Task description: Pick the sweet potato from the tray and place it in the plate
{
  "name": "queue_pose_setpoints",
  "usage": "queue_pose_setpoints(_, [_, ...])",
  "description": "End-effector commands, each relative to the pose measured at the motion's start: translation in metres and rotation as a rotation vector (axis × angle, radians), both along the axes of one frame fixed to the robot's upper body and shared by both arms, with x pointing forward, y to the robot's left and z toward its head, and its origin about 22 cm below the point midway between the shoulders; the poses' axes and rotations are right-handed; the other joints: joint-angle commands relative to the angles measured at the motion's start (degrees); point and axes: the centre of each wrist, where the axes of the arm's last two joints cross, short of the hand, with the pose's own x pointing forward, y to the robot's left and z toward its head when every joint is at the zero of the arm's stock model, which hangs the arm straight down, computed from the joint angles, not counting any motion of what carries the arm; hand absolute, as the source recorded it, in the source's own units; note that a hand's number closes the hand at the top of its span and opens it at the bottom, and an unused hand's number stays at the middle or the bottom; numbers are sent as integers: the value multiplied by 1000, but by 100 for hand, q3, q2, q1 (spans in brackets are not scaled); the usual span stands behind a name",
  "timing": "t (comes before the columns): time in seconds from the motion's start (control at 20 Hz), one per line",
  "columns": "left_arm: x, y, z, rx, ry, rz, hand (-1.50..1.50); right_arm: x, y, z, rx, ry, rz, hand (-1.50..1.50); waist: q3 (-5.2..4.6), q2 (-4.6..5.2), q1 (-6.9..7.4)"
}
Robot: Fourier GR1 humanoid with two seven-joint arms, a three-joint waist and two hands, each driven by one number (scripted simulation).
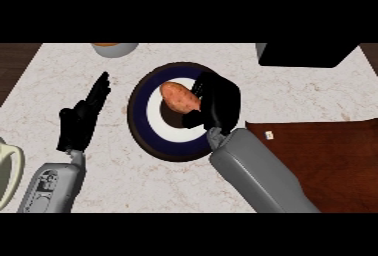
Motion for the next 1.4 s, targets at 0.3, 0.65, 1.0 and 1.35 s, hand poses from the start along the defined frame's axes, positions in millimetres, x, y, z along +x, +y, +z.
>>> queue_pose_setpoints(0.3, [2, -15, -2, -16, -23, -26, 0, 36, 7, -36, 214, 130, -122, -150, 6, 63, 259])
queue_pose_setpoints(0.65, [5, 6, 13, -4, -7, -33, 0, 36, 4, -38, 418, -29, -73, -150, 15, 40, 251])
queue_pose_setpoints(1.0, [-2, 15, 1, 5, 13, 28, 0, 31, -10, -23, 671, -227, -201, -150, 10, -56, -142])
queue_pose_setpoints(1.35, [-13, 9, -3, -11, 6, 62, 0, -9, -61, -53, 747, -302, -321, -150, 6, -108, -333])
